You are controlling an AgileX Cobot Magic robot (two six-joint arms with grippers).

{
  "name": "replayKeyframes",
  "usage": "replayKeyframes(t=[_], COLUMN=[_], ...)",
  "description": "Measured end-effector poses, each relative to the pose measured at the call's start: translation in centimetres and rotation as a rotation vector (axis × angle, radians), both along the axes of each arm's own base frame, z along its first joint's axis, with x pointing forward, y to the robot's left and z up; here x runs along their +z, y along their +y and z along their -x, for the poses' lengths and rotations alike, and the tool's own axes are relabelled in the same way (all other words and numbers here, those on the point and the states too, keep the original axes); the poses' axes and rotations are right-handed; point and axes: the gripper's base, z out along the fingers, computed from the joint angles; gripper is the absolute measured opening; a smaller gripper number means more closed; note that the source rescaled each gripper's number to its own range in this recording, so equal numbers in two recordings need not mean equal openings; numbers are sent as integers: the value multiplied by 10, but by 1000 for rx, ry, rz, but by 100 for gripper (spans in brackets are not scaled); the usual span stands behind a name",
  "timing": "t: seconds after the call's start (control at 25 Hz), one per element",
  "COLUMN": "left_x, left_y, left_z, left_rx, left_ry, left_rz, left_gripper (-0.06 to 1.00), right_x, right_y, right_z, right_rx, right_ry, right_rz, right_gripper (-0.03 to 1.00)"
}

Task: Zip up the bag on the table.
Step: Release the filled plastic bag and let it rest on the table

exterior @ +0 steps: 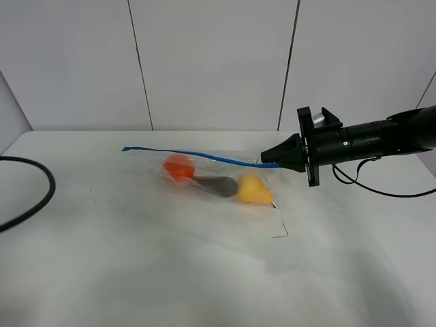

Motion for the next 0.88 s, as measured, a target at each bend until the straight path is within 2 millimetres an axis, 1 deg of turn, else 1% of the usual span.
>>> replayKeyframes(t=[0.12, 0.24, 0.32, 0.44, 0.6, 0.88], left_x=[-8, -16, -17, -14, -10, -9], left_y=[0, 0, 0, -3, -4, -4], left_z=[22, 39, 47, 57, 67, 69], left_rx=[-17, -29, -33, -61, -81, -84], left_ry=[-63, -124, -186, -275, -343, -358], left_rz=[-6, -9, -5, 11, 17, 15], left_gripper=[100, 100, 100, 100, 100, 100], right_x=[0, 0, 0, 0, 0, 0], right_y=[0, 0, 0, 0, 0, 0], right_z=[0, 0, 0, 0, 0, 0], right_rx=[0, 0, 0, 0, 0, 0], right_ry=[0, 0, 0, 0, 0, 0], right_rz=[0, 0, 0, 0, 0, 0], right_gripper=[0, 0, 0, 0, 0, 0])
